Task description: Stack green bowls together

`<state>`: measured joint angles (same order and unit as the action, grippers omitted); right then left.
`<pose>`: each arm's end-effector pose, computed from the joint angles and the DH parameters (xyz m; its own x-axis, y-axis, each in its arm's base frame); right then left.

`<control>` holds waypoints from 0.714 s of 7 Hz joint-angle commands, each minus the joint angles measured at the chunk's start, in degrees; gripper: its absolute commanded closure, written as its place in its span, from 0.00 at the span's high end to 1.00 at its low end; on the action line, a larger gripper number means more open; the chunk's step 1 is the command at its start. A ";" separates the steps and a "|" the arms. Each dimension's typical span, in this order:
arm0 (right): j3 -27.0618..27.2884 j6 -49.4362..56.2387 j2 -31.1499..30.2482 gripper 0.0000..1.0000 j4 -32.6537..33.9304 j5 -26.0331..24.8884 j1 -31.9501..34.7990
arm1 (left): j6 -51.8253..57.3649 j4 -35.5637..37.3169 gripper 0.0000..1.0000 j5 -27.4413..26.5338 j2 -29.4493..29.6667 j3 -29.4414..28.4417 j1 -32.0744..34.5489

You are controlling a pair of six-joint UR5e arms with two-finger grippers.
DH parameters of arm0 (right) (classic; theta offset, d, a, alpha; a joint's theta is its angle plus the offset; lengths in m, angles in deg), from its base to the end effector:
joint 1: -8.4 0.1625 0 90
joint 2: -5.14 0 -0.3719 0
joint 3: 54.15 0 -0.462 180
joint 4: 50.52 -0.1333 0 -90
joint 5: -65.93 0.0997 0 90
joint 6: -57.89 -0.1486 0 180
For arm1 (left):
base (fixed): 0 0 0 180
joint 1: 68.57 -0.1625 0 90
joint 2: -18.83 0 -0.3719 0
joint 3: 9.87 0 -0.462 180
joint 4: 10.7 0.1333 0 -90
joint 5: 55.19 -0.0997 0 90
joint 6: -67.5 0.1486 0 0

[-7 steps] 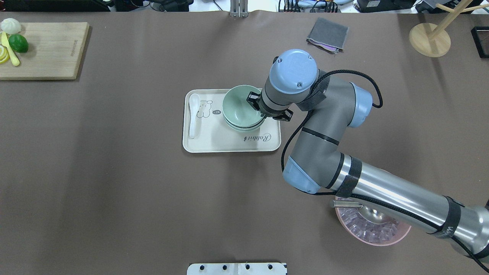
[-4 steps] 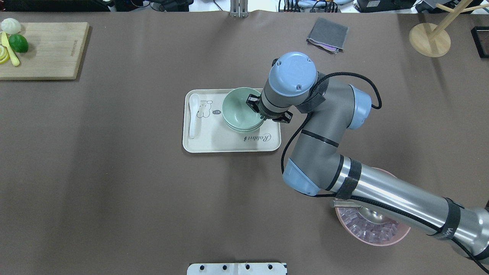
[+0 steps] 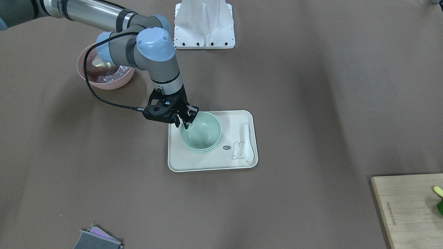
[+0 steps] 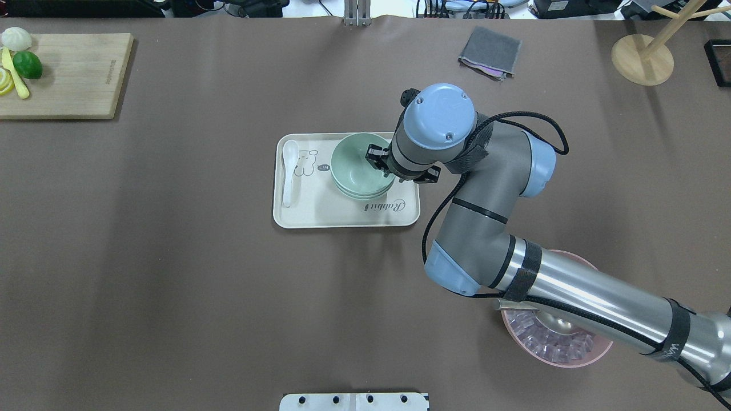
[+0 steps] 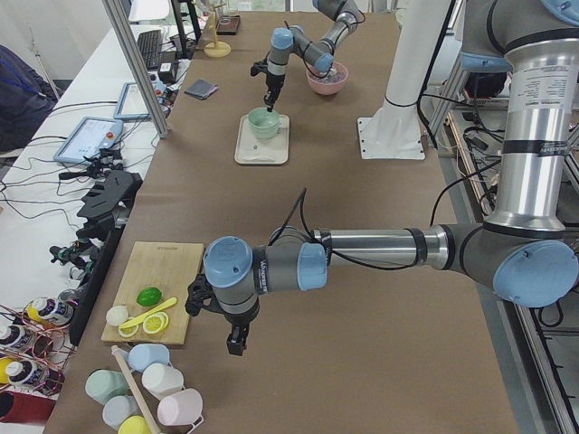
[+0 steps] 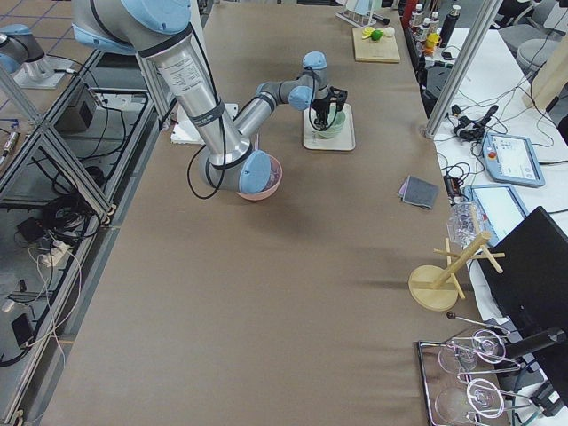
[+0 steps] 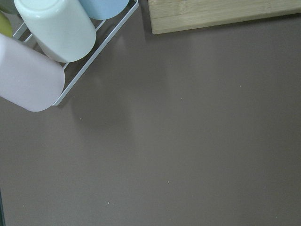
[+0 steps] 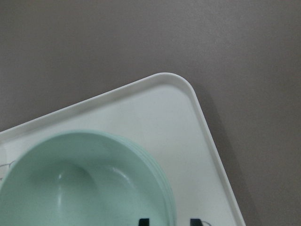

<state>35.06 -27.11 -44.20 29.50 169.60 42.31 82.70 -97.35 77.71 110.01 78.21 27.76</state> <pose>-0.5856 -0.5119 0.1654 0.5673 0.2793 0.7747 -0.3440 0.9351 -0.0852 -0.0938 -0.5543 0.6560 0.7263 0.1354 -0.6739 -0.0834 0.9905 0.1092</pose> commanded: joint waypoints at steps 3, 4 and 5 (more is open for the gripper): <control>0.61 12.98 -0.75 1.00 4.51 4.40 6.15 | -7.67 0.34 0.98 -0.09 -0.13 1.21 -0.26; 1.13 16.94 -2.67 1.00 4.70 5.48 8.61 | -12.61 0.34 0.98 -0.09 -0.38 3.04 -0.44; 2.96 24.72 -6.69 1.00 4.79 9.23 12.90 | -12.40 0.26 0.98 0.08 -1.08 3.23 -0.44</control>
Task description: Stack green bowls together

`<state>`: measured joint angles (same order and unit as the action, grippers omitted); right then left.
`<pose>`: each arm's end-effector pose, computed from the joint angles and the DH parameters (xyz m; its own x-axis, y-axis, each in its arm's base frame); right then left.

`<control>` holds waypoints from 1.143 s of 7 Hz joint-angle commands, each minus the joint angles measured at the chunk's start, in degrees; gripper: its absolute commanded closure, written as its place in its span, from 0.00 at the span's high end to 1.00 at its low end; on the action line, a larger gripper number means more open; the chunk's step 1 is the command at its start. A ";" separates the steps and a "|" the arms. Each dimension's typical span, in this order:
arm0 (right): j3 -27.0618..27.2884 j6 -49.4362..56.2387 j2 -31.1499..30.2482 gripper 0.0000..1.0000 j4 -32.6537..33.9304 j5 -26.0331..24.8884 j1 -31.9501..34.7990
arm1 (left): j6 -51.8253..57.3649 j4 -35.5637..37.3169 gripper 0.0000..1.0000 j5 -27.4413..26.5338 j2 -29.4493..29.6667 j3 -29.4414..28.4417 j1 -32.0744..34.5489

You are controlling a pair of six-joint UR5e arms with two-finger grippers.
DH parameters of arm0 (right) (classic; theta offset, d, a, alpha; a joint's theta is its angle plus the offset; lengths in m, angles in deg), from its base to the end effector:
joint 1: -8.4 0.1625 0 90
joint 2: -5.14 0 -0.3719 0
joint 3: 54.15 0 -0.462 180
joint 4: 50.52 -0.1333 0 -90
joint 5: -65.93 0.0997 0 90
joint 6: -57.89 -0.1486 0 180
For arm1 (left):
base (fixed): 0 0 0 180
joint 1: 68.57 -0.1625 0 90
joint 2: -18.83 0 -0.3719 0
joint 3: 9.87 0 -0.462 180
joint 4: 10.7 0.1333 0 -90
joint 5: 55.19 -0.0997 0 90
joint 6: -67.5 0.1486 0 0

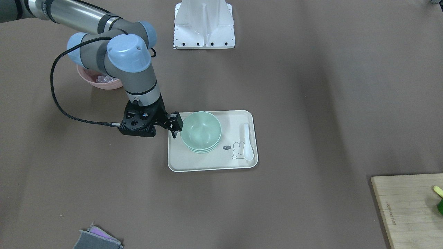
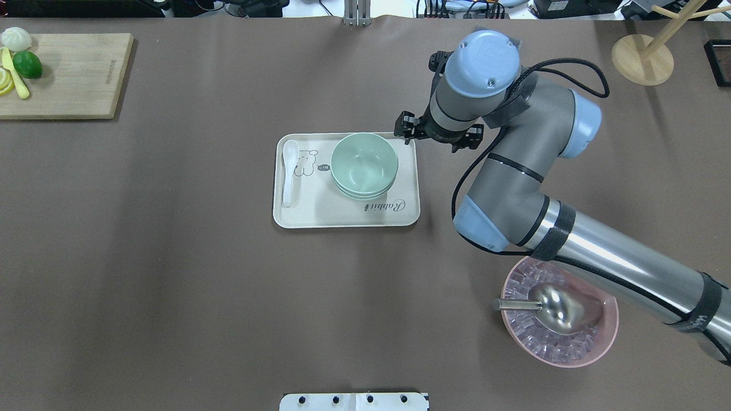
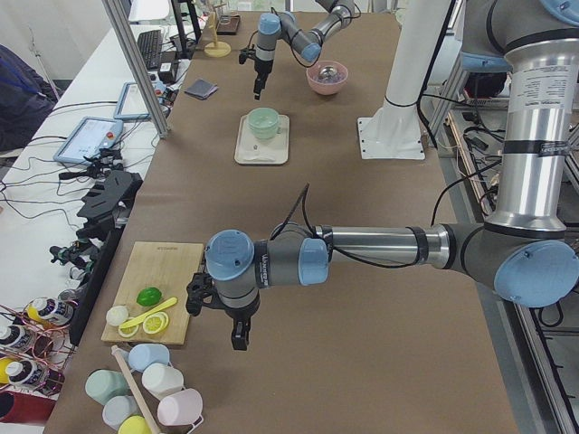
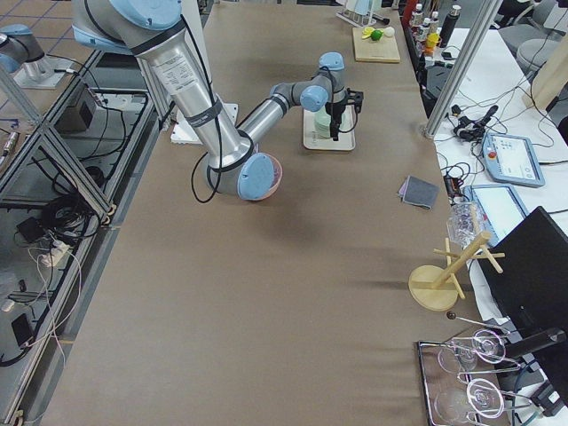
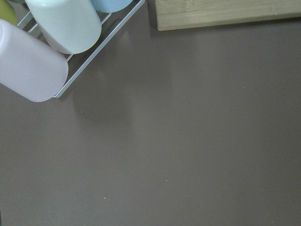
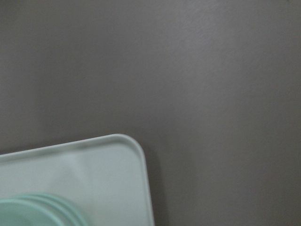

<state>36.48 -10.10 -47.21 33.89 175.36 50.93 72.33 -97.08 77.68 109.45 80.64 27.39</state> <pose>-0.5025 -0.5748 0.2027 0.6678 0.1330 0.7324 -0.2344 0.9714 0.0374 -0.0903 -0.5544 0.6384 0.7320 -0.0215 -0.6809 0.0422 0.9990 0.0139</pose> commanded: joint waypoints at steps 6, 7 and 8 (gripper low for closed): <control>3.76 63.43 -33.82 1.00 -0.56 13.69 35.30 | -1.76 -0.37 0.98 -0.06 -5.10 2.82 -0.07; 4.28 66.64 -38.91 1.00 -0.74 13.61 39.00 | -1.76 -0.63 0.98 -0.41 -5.28 2.82 -0.07; 4.37 66.94 -42.71 1.00 -0.65 13.87 41.56 | -1.76 -0.98 0.98 0.11 -5.19 3.43 -0.07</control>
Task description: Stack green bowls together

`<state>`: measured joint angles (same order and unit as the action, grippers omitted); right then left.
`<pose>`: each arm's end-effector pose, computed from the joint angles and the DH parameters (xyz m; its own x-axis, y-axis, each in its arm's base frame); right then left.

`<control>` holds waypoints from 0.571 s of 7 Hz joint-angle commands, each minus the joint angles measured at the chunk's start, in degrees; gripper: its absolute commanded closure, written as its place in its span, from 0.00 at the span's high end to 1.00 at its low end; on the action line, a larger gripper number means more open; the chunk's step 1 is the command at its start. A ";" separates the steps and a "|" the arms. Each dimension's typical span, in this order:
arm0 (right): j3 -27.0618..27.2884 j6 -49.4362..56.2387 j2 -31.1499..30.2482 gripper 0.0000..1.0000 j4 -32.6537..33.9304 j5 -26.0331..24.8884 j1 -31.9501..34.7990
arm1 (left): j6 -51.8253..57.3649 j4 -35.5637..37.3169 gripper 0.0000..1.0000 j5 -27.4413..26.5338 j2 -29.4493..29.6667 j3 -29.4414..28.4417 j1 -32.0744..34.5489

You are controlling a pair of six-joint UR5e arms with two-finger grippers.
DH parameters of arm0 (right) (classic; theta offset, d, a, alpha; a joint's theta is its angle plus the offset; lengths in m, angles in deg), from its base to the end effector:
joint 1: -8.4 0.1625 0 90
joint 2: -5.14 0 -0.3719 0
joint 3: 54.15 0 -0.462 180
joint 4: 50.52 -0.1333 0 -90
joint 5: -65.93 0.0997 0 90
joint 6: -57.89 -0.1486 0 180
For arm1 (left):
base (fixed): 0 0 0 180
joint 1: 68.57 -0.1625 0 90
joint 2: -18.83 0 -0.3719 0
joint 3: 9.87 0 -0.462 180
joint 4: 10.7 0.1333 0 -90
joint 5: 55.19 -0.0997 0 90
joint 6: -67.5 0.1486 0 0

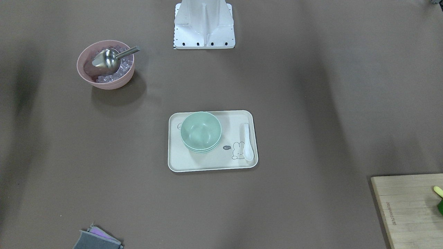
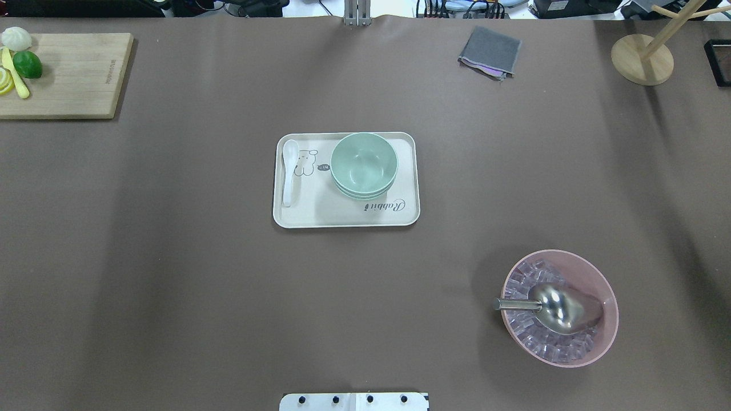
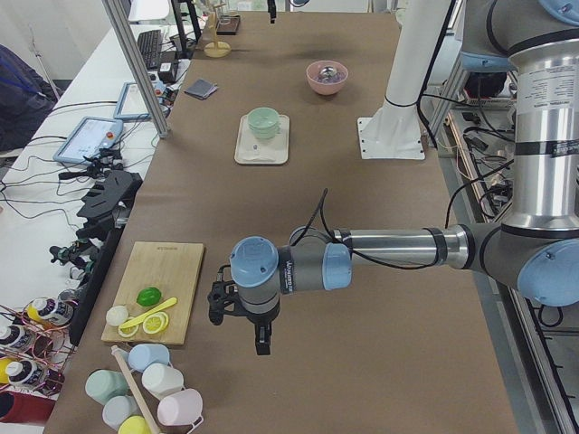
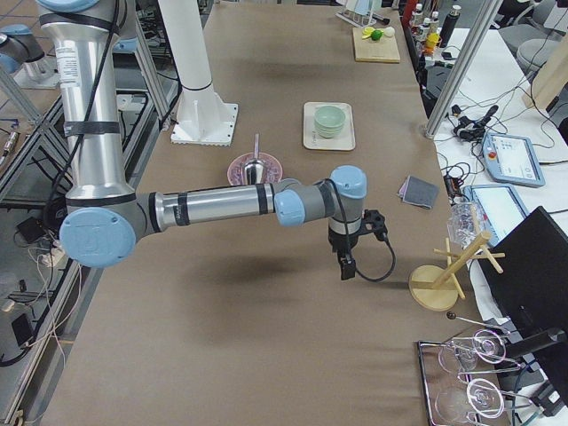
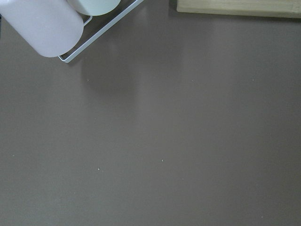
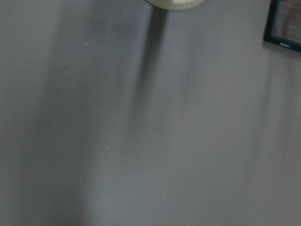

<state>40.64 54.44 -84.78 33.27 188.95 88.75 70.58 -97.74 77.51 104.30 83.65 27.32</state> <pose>-0.0461 -0.5832 0.5983 0.8175 -0.1851 0.5454 0.1155 0.9804 0.1596 -0.0862 -0.5183 0.6572 0.7307 -0.0686 -0.6793 0.0632 0.9975 -0.0328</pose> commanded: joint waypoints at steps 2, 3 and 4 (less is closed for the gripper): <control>0.56 9.05 -9.81 1.00 -0.21 6.07 10.06 | 0.00 -0.23 0.98 0.36 -0.21 5.15 0.00; 1.08 8.82 -13.05 1.00 -1.51 8.00 11.66 | 0.08 -0.66 0.98 0.37 -0.21 4.91 0.00; 0.22 8.64 -15.61 1.00 -7.62 8.02 11.67 | 0.17 -0.58 0.98 0.37 -0.30 5.09 -0.17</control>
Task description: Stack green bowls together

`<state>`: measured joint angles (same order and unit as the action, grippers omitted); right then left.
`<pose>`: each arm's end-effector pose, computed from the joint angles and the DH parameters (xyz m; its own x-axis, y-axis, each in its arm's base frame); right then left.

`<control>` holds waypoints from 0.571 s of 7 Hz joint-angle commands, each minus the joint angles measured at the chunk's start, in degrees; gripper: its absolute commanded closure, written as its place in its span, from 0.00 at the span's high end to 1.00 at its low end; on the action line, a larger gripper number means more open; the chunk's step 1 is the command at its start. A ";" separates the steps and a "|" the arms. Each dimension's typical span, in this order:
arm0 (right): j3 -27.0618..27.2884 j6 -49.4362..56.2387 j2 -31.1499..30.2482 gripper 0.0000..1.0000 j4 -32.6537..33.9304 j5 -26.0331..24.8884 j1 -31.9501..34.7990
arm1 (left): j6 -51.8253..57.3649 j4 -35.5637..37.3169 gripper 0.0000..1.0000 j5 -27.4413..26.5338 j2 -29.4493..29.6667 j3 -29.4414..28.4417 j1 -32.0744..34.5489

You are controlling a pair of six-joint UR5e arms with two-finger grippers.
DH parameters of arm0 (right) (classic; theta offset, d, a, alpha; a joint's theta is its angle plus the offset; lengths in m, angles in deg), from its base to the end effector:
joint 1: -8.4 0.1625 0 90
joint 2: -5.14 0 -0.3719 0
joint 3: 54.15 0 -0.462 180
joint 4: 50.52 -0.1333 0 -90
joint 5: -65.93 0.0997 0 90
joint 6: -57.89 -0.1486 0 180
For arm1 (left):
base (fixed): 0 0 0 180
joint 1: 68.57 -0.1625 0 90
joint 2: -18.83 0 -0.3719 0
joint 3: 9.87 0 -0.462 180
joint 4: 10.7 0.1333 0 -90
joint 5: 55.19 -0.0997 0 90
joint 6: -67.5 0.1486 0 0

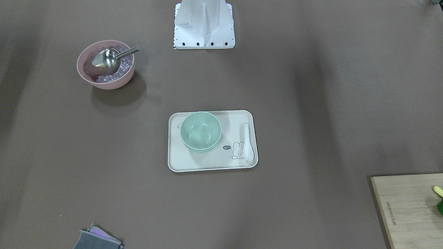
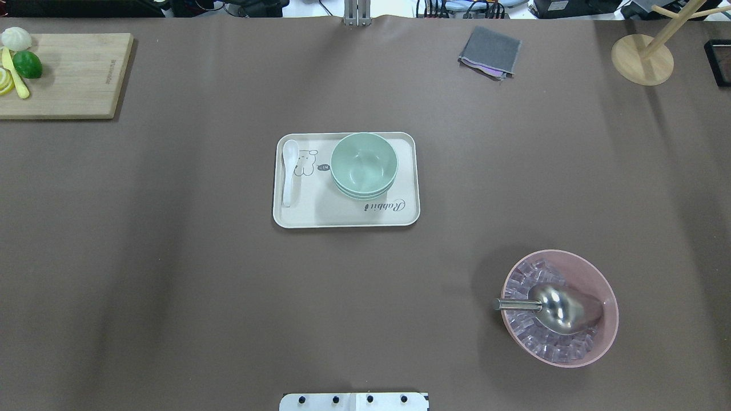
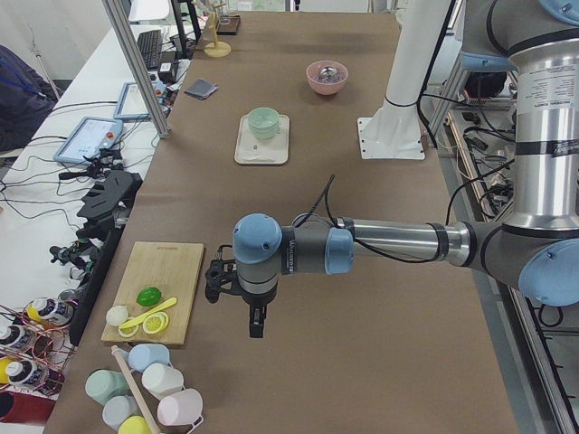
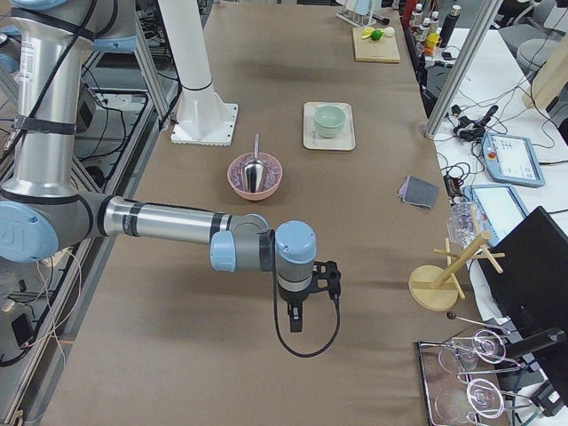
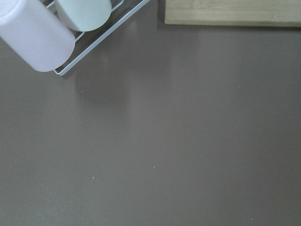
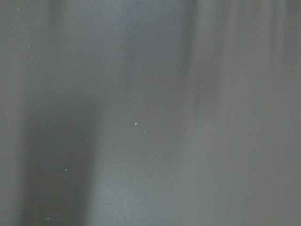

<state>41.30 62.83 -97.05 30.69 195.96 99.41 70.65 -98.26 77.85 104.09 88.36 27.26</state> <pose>0.0462 -0.4832 0.6904 0.7647 -0.0955 0.6373 0.0484 0.9947 0.0910 -0.0858 -0.5261 0.6118 0.7328 -0.0070 -0.6804 0.0614 0.9966 0.0558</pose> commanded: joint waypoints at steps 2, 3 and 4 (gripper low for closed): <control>-1.59 -0.01 -4.94 1.00 -12.82 0.92 1.01 | 0.01 0.02 0.98 -0.06 0.00 0.20 -0.12; -3.33 -0.36 -4.42 1.00 -12.48 1.09 1.01 | 0.01 0.11 0.98 0.03 -0.09 0.11 -0.12; -3.96 -0.36 -2.85 1.00 -11.26 1.44 1.01 | 0.10 0.11 0.98 0.03 -0.18 0.02 -0.12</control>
<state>38.44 62.59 -101.17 18.80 197.09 100.41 70.68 -98.19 77.85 104.01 88.49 27.15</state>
